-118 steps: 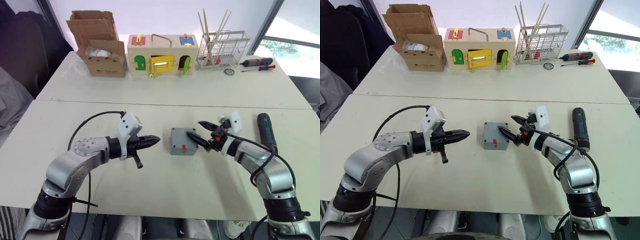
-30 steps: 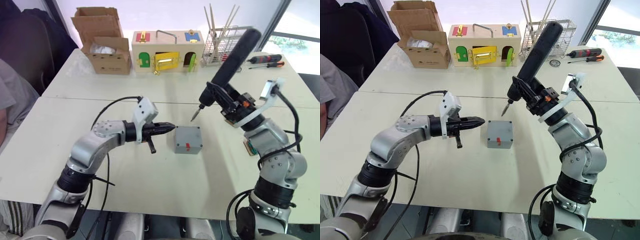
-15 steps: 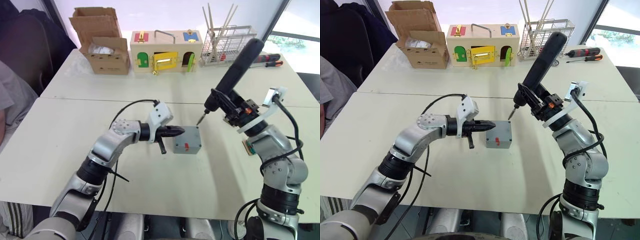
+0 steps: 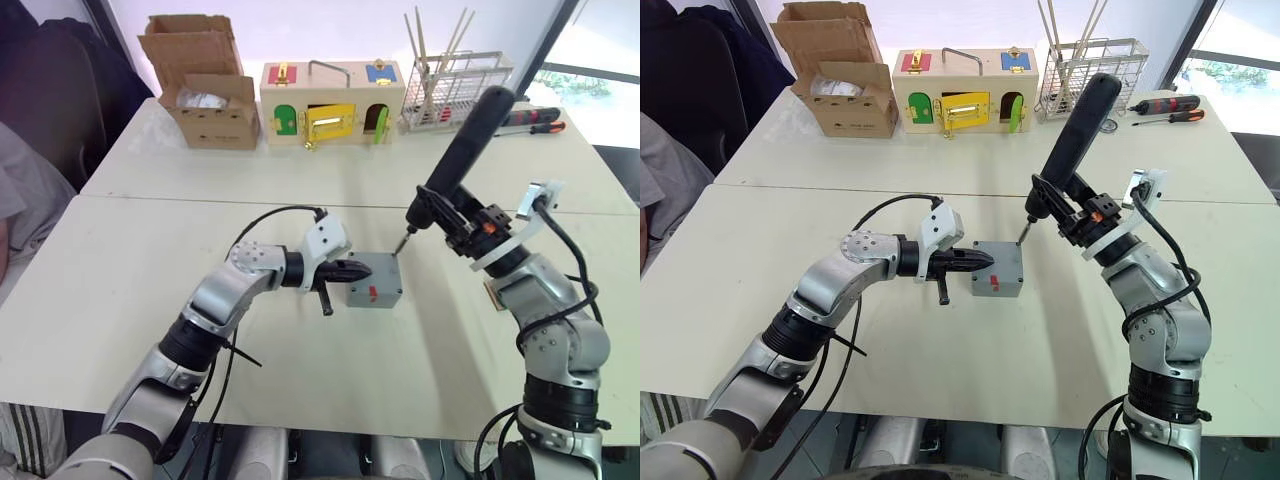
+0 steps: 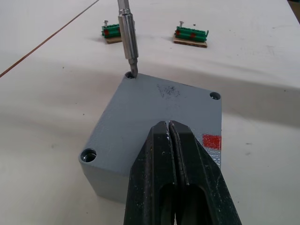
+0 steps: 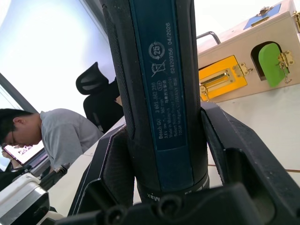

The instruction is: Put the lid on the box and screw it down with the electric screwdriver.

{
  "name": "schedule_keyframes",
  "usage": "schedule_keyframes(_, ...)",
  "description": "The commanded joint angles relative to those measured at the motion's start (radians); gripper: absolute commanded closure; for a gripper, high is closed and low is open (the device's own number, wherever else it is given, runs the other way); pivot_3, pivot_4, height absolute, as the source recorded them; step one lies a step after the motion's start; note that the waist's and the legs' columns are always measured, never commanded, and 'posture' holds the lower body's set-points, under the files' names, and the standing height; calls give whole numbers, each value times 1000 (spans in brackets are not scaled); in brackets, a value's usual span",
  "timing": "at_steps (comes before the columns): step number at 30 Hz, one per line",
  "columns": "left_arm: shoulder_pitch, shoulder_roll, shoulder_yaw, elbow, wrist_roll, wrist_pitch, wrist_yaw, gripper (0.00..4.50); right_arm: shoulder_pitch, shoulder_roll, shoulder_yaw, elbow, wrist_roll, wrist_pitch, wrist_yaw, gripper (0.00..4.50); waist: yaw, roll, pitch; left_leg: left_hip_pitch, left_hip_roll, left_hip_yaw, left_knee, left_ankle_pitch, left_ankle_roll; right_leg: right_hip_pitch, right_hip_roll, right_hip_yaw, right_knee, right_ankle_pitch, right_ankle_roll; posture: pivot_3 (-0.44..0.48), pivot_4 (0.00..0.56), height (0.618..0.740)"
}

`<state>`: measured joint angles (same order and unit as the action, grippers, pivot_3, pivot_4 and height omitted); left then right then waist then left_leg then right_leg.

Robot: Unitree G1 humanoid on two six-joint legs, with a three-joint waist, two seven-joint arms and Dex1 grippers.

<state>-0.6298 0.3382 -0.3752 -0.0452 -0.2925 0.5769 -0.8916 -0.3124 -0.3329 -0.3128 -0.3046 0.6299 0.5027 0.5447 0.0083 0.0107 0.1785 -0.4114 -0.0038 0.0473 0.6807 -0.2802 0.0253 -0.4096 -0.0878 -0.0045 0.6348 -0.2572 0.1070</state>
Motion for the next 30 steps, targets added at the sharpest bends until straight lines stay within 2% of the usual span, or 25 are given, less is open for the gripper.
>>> schedule_keyframes(1,4,-3,15,-44,-4,1,-2,4500,-10,-19,21,6,-23,-44,4,2542,0,0,0,0,0,0,0,0,0,0,0,0,0,0,0,0,150,731)
schedule_keyframes(30,36,4,-17,-36,38,-11,-23,4500,4,-58,37,39,-8,-64,-24,2542,3,-1,-1,1,0,0,1,0,0,2,0,0,0,0,0,0,150,731)
